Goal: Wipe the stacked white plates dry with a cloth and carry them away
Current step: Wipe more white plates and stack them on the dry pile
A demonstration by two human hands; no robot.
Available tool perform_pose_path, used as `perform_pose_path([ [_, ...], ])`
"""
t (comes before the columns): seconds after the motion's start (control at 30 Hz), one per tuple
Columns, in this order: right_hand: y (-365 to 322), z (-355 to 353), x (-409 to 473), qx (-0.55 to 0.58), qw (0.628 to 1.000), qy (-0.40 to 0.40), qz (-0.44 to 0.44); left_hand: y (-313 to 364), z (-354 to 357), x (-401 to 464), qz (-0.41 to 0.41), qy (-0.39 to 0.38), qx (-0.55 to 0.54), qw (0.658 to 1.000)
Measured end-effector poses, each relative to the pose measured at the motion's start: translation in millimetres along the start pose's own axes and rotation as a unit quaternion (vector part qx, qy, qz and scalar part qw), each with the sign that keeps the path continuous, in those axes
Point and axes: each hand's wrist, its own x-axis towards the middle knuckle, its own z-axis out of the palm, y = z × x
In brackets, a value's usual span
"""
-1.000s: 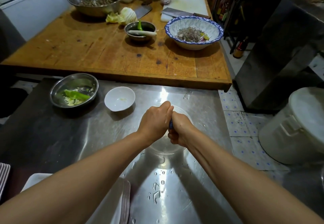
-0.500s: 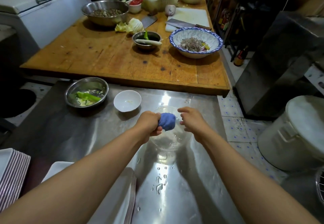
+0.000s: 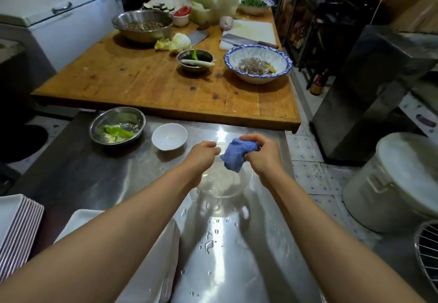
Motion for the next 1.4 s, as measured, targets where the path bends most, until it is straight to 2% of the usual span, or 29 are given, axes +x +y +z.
perform_pose_path([
  [0.1,-7,-3,-13,0.021,0.999,-0.023,-0.033,3,-6,-12,-0.003,-0.078,-0.042,0.996],
  [0.2,-19,0,-32,0.03,0.997,-0.052,-0.039,1,-16,-28,0.012,-0.141,-0.026,0.99],
  [0.33,-36,10,-65,0.04,0.994,-0.094,-0.04,-7,-44,-50,0.055,-0.124,-0.032,0.99],
  [0.47,-54,27,-106,0.062,0.996,-0.07,0.009,-14,-77,-82,0.11,-0.072,-0.028,0.991],
  [0.57,-67,50,-143,0.105,0.986,-0.123,0.036,-23,-102,-111,0.155,-0.063,-0.042,0.985],
  [0.63,-72,68,-165,0.107,0.986,-0.122,0.029,-32,-122,-130,0.171,-0.063,-0.021,0.983],
  [0.77,-82,104,-208,0.09,0.994,-0.068,-0.001,-54,-170,-161,0.123,-0.117,-0.096,0.981],
  [0.87,-88,129,-238,0.028,0.998,-0.035,-0.041,-70,-203,-179,-0.006,-0.167,-0.196,0.966],
  [0.93,-90,148,-260,0.032,0.998,-0.039,-0.039,-86,-227,-187,-0.062,-0.177,-0.231,0.955],
  [1.03,-88,168,-285,0.12,0.991,-0.044,0.048,-107,-256,-197,-0.029,-0.185,-0.293,0.938],
  [1.1,-87,176,-301,0.195,0.971,-0.091,0.105,-115,-268,-204,0.015,-0.165,-0.302,0.939],
  [1.17,-81,178,-315,0.185,0.968,-0.152,0.075,-122,-275,-207,0.032,-0.138,-0.298,0.944],
  [1.27,-74,186,-330,0.032,0.974,-0.219,-0.058,-129,-279,-218,0.016,-0.157,-0.298,0.942],
  [1.33,-71,193,-334,0.006,0.983,-0.157,-0.09,-133,-284,-223,0.016,-0.165,-0.275,0.947],
  [1.4,-71,193,-334,0.063,0.991,-0.102,-0.061,-137,-291,-226,0.028,-0.141,-0.224,0.964],
])
